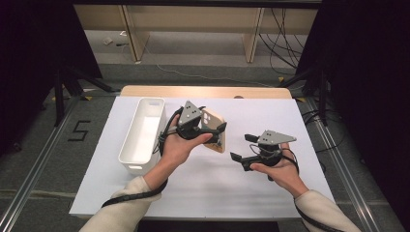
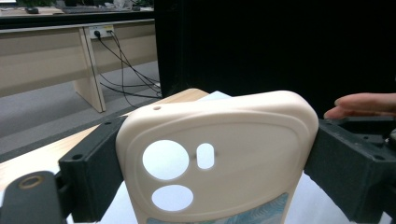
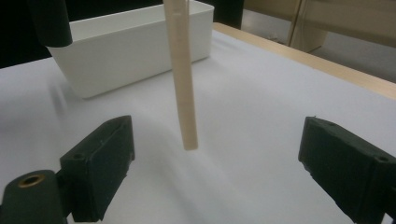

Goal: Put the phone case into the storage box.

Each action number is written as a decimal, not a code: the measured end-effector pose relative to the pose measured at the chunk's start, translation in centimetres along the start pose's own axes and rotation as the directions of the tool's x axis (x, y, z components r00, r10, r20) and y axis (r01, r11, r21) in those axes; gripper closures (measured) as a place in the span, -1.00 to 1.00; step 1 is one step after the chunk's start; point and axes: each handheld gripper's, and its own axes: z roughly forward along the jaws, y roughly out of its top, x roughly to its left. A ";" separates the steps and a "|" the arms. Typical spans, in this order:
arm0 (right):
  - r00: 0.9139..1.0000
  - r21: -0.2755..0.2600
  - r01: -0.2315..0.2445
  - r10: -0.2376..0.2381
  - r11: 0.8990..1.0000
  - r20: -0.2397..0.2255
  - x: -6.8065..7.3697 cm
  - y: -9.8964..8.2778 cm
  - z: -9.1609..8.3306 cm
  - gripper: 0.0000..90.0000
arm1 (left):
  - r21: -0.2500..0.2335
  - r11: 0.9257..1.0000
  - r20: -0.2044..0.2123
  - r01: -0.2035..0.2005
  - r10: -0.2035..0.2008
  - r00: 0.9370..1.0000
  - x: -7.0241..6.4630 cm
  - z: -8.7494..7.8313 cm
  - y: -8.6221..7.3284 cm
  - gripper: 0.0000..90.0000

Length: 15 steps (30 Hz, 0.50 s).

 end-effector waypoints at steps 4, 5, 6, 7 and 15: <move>1.000 -0.015 0.003 -0.003 1.000 0.008 -0.2 -0.2 -0.8 -0.78 | -0.002 1.000 -0.002 -0.008 0.008 1.000 0.3 -0.3 0.0 -0.76; 1.000 -0.018 0.003 -0.002 1.000 0.010 -0.2 -0.3 -1.1 -0.78 | -0.007 1.000 0.000 -0.015 0.015 1.000 0.4 -0.4 0.1 -0.76; 1.000 -0.023 0.002 -0.002 1.000 0.013 -0.2 -0.3 -1.3 -0.79 | -0.008 1.000 -0.005 -0.013 0.013 1.000 0.5 -0.5 0.1 -0.76; 1.000 -0.026 0.002 -0.002 1.000 0.015 -0.2 -0.4 -1.5 -0.79 | -0.008 1.000 -0.007 -0.016 0.016 1.000 0.6 -0.6 0.1 -0.76; 1.000 -0.033 0.010 -0.009 0.999 0.024 -0.3 -1.0 -2.6 -0.82 | -0.012 1.000 -0.019 -0.017 0.017 1.000 1.1 -1.3 0.4 -0.76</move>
